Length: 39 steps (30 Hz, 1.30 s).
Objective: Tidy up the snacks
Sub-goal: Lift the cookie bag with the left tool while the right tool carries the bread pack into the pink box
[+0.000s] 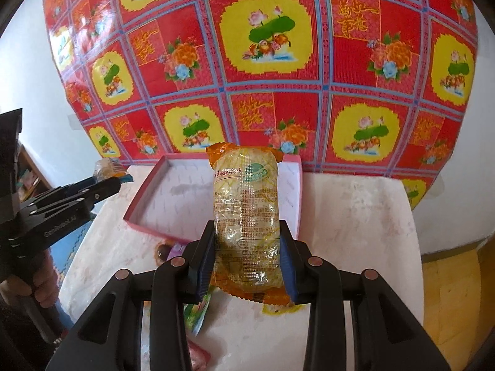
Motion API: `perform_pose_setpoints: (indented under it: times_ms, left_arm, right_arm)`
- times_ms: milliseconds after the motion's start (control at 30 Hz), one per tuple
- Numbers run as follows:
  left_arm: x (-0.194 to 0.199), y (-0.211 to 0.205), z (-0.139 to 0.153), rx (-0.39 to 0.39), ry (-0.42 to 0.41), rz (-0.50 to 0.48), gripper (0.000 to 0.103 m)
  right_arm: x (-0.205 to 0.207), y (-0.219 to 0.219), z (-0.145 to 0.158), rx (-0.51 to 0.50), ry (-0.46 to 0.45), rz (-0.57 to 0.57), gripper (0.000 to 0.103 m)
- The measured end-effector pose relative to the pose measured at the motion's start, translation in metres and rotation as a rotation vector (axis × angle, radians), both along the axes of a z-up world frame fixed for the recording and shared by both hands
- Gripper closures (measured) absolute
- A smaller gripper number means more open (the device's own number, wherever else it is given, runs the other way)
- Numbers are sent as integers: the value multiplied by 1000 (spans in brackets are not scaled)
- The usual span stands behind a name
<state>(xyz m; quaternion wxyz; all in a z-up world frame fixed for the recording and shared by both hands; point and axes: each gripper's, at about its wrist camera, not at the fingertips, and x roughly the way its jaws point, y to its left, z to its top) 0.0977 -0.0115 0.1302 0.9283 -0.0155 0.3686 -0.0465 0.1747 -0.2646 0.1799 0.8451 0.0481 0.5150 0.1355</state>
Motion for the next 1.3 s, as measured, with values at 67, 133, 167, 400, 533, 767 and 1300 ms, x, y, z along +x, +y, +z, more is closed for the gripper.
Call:
perform_pose_setpoints:
  times_ms: [67,133,167,400,533,767,1300]
  left_arm:
    - [7,0,1,5,2,4,69]
    - [14,-1,1,2,7,6,69]
    - [19,-2,0,-2,11,8,69]
    - [46,-8,-11,14,38,13,69]
    - [64,-9,-29,22,60,35,69]
    - [91,-9,-59,20,99,55,69]
    - [138,-13,-110,27,169,76,69]
  right_arm:
    - [9,-1,-3,13,18,0,65]
    - [18,0,-6,11,27,2,65]
    - [22,0,-9,9,32,1,65]
    - [48,5,-30,14,80,-3,65]
    - [62,8,-47,15,107,-6,65]
    - [83,13,-81,13,169,-16,65]
    - [113,23,-131,-18,204,0,65]
